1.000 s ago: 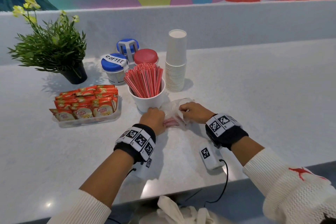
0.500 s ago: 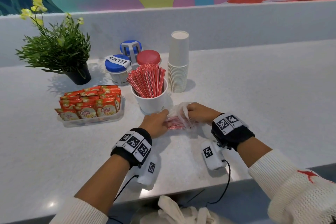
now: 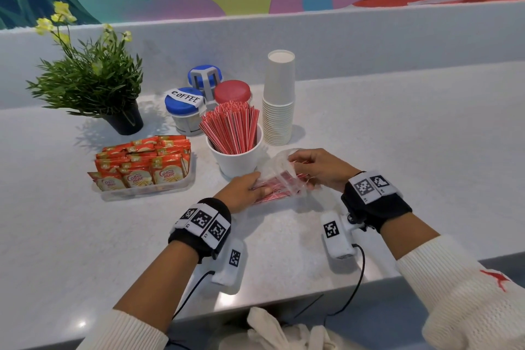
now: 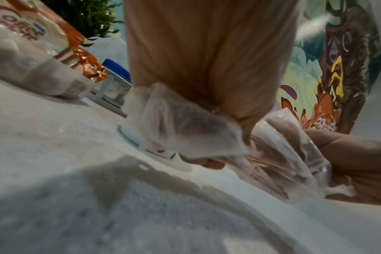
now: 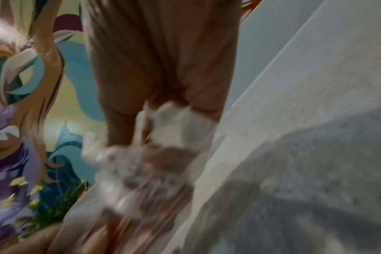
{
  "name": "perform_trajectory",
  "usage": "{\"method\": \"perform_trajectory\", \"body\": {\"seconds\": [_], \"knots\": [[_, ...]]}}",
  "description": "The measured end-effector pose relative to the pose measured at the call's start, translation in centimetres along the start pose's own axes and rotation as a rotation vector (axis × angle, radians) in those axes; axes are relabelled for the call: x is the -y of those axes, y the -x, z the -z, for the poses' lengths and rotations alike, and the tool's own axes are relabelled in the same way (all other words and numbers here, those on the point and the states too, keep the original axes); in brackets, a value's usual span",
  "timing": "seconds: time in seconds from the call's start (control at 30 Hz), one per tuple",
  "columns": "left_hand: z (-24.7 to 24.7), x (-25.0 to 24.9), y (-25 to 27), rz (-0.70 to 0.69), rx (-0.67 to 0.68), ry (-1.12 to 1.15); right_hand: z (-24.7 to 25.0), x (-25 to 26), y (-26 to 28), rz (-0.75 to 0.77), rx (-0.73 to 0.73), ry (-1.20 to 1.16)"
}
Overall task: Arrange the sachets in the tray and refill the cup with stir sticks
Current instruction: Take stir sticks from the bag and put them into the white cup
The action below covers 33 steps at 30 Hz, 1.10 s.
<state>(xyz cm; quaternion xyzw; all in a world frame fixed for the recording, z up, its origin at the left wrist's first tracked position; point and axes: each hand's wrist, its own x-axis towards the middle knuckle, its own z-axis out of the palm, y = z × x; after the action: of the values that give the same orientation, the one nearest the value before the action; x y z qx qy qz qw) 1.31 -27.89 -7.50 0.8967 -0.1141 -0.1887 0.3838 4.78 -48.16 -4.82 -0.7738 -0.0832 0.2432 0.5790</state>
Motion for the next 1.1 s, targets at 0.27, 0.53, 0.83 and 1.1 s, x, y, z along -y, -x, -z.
{"method": "perform_trajectory", "body": {"seconds": [0.27,0.53,0.83,1.1], "knots": [[-0.2,-0.2,0.4,-0.005,0.023,0.058,-0.4,0.3,0.0,0.103,-0.236,-0.054],[-0.1,-0.9,0.0,0.0,0.024,0.01,-1.3,0.6,0.0,0.09,-0.162,-0.406],[-0.5,-0.8,-0.3,0.067,0.005,-0.098,-1.1,1.2,-1.0,0.229,-0.456,0.037],[0.2,-2.8,0.3,-0.043,-0.224,-0.263,-0.7,0.0,-1.9,0.258,-0.577,0.283]]}}
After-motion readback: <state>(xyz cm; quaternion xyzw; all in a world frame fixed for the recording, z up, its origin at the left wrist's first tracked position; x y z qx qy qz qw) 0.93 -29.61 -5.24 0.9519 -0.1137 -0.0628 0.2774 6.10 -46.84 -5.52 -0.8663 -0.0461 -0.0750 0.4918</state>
